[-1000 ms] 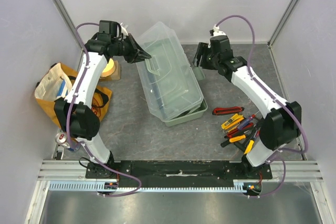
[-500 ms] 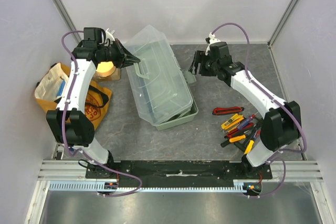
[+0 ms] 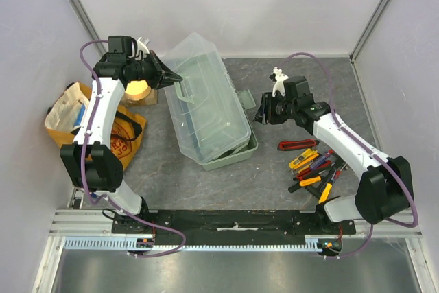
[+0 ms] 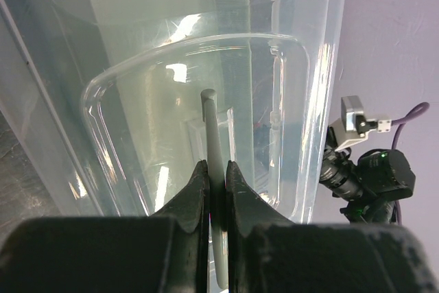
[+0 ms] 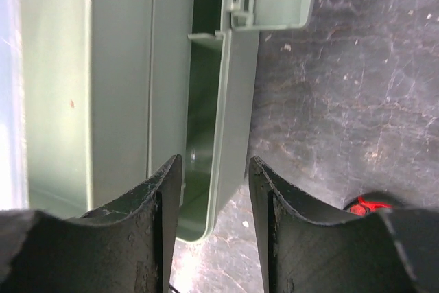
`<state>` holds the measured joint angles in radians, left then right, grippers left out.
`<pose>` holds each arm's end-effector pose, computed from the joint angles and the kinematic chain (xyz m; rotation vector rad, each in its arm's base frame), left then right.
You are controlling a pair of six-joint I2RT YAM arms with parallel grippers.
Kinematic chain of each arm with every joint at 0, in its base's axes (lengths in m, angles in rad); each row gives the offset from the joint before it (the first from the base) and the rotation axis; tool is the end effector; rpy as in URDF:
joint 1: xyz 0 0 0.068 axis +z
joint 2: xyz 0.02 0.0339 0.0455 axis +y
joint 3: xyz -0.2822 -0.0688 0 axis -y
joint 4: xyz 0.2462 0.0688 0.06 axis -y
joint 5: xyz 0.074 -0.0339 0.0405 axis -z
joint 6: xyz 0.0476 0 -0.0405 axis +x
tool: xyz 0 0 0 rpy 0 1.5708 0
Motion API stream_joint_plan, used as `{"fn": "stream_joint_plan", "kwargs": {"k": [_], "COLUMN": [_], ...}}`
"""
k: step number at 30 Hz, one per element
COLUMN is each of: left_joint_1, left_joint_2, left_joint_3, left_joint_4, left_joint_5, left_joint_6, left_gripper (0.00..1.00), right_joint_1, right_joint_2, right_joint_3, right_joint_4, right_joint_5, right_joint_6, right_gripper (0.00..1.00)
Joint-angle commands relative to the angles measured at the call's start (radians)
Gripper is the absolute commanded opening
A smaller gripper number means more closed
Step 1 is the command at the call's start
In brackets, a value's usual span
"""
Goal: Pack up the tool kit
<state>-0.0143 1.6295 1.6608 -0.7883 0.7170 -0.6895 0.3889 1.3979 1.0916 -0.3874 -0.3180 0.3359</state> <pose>0.3601 -0.0364 0.3874 -0.4217 2.3505 -1.1794 0.2867 0.1336 0.2982 -0.2364 2.3200 0.7353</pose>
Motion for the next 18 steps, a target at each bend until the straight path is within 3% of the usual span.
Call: {"fn": "stream_joint_plan", "kwargs": {"k": [1,7,15,18], "left_joint_1": [0.011,0.011,0.011,0.011], "left_joint_2": [-0.08,-0.082,-0.092,-0.095], "left_joint_3": [0.03,0.025,0.011,0.01], "left_joint_4": [0.179,0.179,0.179,0.179], "left_joint_5": [0.099,0.098,0.073,0.07], "left_joint_6": [0.064,0.062,0.062,0.062], "left_gripper": [0.02,0.02,0.02,0.02], "right_joint_1": [0.027,0.116,0.168,0.173], "right_joint_2": [-0.011,0.044,0.096,0.107], "right_joint_3": [-0.021,-0.022,-0.036,-0.041], "right_joint_4": [-0.028,-0.025,-0.018,-0.008], "right_joint_5": [-0.027,0.075,0.284,0.303], "right_joint_6": [-0.072,-0.074,-0.017,-0.011], "right_gripper": [0.49,0.47,0.29,0.26]}}
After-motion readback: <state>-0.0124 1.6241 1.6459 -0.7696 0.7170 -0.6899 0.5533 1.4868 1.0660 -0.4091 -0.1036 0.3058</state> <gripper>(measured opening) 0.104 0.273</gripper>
